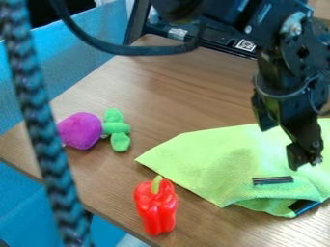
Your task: Unfold the cloth from bottom right to top left
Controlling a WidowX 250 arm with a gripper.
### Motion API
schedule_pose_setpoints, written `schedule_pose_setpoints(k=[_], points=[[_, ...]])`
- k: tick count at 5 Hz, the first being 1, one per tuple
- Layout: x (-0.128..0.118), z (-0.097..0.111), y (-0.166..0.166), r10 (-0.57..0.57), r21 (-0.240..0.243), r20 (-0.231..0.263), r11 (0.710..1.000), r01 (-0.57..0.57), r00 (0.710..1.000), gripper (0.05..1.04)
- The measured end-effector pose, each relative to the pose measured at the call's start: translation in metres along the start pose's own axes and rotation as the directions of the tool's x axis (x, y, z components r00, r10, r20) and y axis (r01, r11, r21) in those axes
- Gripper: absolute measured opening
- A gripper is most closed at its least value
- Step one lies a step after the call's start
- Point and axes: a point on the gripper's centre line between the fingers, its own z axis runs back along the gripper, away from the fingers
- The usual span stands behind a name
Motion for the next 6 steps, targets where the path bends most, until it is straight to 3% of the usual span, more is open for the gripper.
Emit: schedule_pose_setpoints(k=[6], points=[[-0.023, -0.05, -0.026, -0.091, 0.003, -0.116, 0.996, 0.093, 0.989, 0.975]])
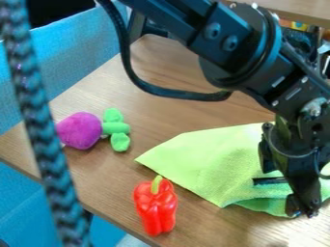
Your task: Unfold the cloth from bottom right to top left
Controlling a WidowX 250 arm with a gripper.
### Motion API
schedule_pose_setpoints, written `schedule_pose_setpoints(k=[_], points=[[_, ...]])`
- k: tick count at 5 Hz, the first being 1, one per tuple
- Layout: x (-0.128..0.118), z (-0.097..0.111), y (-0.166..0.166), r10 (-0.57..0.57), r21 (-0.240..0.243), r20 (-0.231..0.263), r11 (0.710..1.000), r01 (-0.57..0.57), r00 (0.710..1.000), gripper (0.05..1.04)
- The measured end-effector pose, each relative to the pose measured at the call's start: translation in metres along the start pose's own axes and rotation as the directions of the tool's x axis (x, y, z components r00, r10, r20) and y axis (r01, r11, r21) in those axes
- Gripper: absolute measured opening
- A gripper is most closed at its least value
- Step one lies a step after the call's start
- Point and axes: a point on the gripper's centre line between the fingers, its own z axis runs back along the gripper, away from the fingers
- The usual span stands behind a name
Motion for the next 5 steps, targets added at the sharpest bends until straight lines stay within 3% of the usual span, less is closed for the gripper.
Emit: schedule_pose_setpoints(k=[2, 3, 4, 5], points=[[-0.002, -0.002, -0.001, -0.011, -0.012, -0.008, 1.0, 0.01, 1.0, 0.398], [-0.002, -0.002, 0.001, -0.006, -0.026, -0.004, 1.0, 0.006, 1.0, 0.171], [0.001, -0.001, 0.008, 0.01, -0.035, 0.007, 0.999, -0.009, 1.0, 0.06], [0.002, -0.001, 0.012, 0.012, -0.031, 0.006, 0.999, -0.012, 1.0, 0.05]])
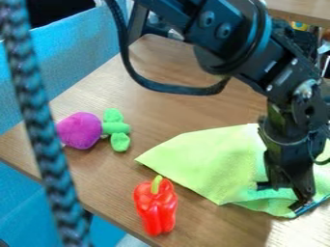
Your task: Unfold the cloth from bottom right to top left
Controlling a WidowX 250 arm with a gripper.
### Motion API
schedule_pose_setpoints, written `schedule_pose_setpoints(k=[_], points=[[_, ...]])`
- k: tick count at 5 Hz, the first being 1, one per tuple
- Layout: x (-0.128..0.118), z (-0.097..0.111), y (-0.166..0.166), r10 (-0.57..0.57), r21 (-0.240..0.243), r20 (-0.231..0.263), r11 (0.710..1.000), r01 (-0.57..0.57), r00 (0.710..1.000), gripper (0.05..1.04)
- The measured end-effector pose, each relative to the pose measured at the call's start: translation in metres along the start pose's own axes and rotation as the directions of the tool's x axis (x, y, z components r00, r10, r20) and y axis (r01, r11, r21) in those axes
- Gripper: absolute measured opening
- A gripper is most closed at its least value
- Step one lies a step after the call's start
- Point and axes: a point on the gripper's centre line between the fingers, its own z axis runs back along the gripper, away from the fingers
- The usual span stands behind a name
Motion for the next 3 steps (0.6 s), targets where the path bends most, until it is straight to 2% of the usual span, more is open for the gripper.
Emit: schedule_pose_setpoints(k=[2, 3], points=[[-0.004, 0.002, 0.014, 0.039, 0.0, -0.008, 0.999, -0.039, 0.999, 0.05], [0.004, 0.023, 0.039, 0.099, 0.024, 0.042, 0.995, -0.1, 0.994, 0.05]])
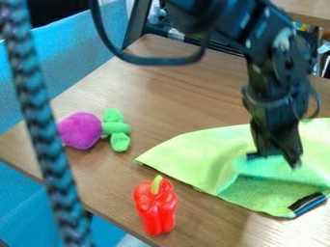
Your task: Unfold the cloth from bottom right to top left
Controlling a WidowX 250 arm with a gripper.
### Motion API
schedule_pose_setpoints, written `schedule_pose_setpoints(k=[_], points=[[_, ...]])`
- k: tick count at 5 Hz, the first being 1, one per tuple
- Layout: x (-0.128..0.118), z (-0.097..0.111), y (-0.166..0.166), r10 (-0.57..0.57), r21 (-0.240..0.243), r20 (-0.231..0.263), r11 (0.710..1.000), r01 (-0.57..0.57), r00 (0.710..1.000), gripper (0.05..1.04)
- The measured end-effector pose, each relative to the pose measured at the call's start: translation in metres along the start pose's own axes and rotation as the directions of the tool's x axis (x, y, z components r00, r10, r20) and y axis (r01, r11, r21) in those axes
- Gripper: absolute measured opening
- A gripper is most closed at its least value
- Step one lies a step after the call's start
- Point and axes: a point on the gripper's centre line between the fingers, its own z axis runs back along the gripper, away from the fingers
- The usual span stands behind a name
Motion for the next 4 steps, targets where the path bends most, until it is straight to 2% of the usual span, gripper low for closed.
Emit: schedule_pose_setpoints(k=[1, 2, 3, 4], points=[[0.002, 0.006, 0.027, 0.079, 0.015, 0.018, 0.997, -0.08, 0.997, 0.05], [0.008, 0.011, 0.058, 0.138, 0.05, 0.049, 0.989, -0.141, 0.989, 0.05], [0.008, -0.011, 0.081, 0.176, 0.092, 0.005, 0.98, -0.175, 0.984, 0.05], [0.008, -0.028, 0.109, 0.202, 0.157, -0.026, 0.968, -0.196, 0.979, 0.05]])
